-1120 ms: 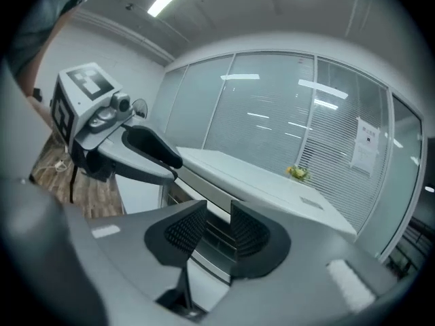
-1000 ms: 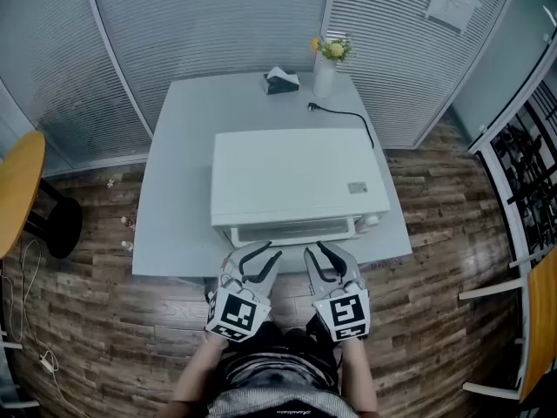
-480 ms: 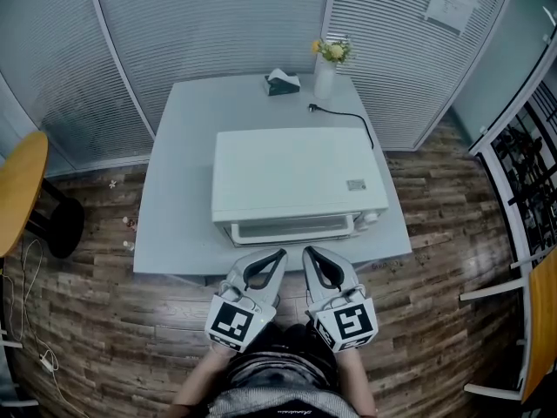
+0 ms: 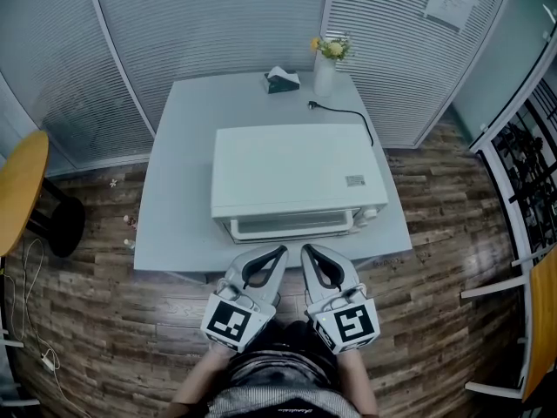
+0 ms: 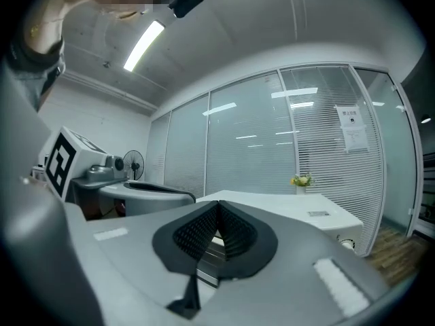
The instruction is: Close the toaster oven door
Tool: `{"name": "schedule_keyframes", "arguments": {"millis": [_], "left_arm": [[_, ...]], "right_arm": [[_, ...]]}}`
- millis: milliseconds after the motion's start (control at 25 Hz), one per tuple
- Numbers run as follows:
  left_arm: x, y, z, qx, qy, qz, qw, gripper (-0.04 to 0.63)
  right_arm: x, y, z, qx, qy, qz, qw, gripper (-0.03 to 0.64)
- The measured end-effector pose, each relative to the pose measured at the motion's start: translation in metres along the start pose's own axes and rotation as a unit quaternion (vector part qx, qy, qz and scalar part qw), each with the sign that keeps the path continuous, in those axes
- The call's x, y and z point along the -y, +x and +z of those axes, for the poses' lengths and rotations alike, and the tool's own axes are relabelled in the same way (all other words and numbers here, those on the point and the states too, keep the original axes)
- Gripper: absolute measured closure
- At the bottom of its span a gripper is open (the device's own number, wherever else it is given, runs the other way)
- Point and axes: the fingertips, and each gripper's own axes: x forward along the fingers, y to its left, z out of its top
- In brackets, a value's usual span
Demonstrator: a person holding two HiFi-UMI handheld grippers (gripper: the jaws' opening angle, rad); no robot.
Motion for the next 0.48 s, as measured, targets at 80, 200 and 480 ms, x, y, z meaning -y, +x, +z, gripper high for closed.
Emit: {"name": "schedule_keyframes", "arguments": {"millis": [80, 200, 480], "left_arm": [[-0.0002, -0.0004, -0.0001, -0.001, 0.001, 0.001, 1.0000, 0.591], [-0.0009, -0.0003, -0.0037, -0.002, 0.008, -0.002, 1.0000, 0.591], [-0.0023, 0.0002, -0.0038, -0.006, -0.003, 0.001, 1.0000, 0.591]], "right_arm": [[-0.0002, -0.0005, 0.0000, -0.001, 0.000, -0.001, 1.000, 0.615], [-0.0006, -0.0006, -0.0009, -0.001, 0.001, -0.002, 1.000, 0.615], [-0.0012, 0.0004, -0.0013, -0.004, 0.001, -0.003, 1.000, 0.615]]}}
